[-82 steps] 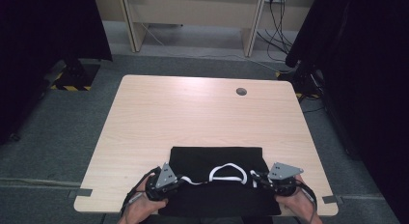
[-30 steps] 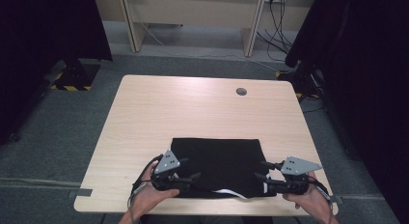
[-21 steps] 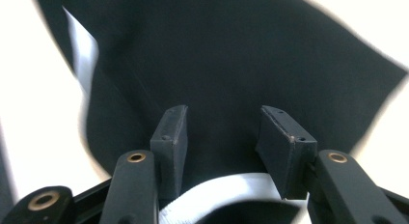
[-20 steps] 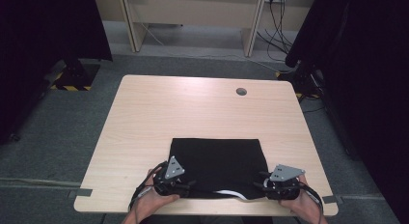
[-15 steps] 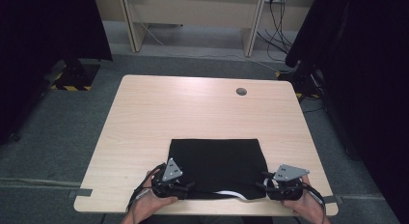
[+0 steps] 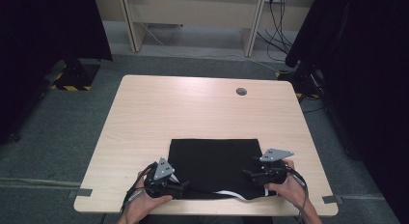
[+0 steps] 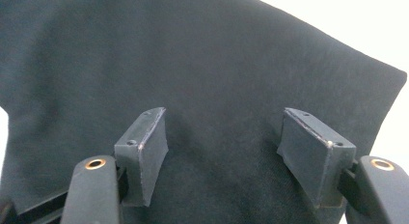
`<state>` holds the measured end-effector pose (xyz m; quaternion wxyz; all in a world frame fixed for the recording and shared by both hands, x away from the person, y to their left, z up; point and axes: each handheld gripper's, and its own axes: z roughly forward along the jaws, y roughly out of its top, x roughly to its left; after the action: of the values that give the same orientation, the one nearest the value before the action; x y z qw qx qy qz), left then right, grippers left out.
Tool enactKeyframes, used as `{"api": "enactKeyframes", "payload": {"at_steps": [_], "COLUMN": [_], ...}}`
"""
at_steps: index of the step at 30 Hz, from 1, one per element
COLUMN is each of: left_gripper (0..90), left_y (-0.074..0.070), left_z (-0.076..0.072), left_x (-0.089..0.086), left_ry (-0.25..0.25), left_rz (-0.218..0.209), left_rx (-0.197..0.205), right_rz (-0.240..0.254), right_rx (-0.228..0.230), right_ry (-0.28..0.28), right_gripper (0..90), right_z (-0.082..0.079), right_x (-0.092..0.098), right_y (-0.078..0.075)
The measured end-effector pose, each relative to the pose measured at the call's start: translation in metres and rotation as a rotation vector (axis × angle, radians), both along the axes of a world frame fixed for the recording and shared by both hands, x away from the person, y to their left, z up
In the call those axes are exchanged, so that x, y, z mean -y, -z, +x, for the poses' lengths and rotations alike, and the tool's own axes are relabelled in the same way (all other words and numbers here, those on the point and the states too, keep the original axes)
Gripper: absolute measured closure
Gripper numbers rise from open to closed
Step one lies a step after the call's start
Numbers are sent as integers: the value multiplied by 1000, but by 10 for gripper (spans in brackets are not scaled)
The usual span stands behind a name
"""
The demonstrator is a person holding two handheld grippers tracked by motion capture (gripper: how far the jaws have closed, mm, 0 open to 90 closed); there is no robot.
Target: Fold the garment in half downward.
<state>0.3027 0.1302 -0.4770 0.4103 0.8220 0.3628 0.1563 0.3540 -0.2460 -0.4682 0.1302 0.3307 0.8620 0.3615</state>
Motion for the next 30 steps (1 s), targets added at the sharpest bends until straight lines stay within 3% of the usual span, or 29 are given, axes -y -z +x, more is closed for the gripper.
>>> {"api": "enactKeyframes", "payload": {"at_steps": [4,11,17,21,24,30], "left_gripper": [139,136,128,117,92,48], "left_y": [0,0,1,3,4,5], "left_z": [0,-3,-2,-3,-4,-4], "left_x": [3,0,-1,0,0,-2], "left_ry": [13,32,32,57,60,46], "left_rz": [13,-22,-26,-23,-25,-27], "left_rx": [1,22,8,-19,-27,-40], "right_rz": [-4,-8,-32,-10,8,-24], "right_rx": [3,8,20,39,34,0], "right_ry": [6,-5,21,38,8,3], "right_gripper": [315,314,314,313,303,298], "right_z": [0,-1,-2,-8,-15,-20], "right_x": [3,15,31,30,24,21], "right_y": [5,6,3,-3,-5,3]}}
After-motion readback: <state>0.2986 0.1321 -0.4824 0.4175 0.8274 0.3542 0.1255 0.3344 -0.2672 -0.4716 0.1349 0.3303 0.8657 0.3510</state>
